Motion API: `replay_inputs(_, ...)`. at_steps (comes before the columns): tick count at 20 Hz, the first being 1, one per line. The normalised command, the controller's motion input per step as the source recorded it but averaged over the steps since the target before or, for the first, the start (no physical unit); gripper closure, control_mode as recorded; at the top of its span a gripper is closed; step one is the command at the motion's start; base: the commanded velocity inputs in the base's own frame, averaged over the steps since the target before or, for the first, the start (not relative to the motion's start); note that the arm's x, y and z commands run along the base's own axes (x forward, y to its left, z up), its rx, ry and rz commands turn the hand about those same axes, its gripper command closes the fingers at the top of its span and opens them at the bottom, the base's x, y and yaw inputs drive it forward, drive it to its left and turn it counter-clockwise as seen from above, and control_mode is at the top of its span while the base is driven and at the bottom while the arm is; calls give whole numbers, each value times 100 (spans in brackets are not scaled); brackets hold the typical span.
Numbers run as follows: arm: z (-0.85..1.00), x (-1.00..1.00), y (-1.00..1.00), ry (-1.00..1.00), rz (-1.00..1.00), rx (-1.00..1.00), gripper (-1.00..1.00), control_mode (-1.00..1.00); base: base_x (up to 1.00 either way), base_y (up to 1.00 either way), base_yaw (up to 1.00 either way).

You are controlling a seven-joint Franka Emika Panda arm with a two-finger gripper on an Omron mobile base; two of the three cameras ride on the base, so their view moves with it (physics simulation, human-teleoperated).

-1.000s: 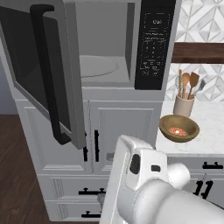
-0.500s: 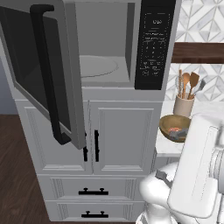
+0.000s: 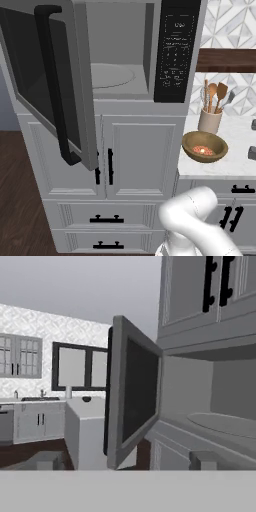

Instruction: Open the microwave, place the bowl with waffle inside the microwave, then close the microwave door and turn it on.

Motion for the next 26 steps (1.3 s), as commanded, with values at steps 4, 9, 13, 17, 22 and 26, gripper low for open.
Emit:
replay_inputs(4, -9, 66, 1, 2, 0, 3, -100, -100, 0, 0, 0)
replay_inputs(9, -18, 30, 0, 49, 0, 29, -100, -100, 0, 0, 0)
replay_inputs(13, -30, 9, 17, 80, 0, 36, -100, -100, 0, 0, 0)
replay_inputs(17, -39, -3, 57, 51, -19, 26, -100, -100, 0, 0, 0)
replay_inputs(22, -25, -5, 33, 37, -37, 22, -100, -100, 0, 0, 0)
replay_inputs(26, 0, 44, 20, 34, -7, 8, -100, -100, 0, 0, 0)
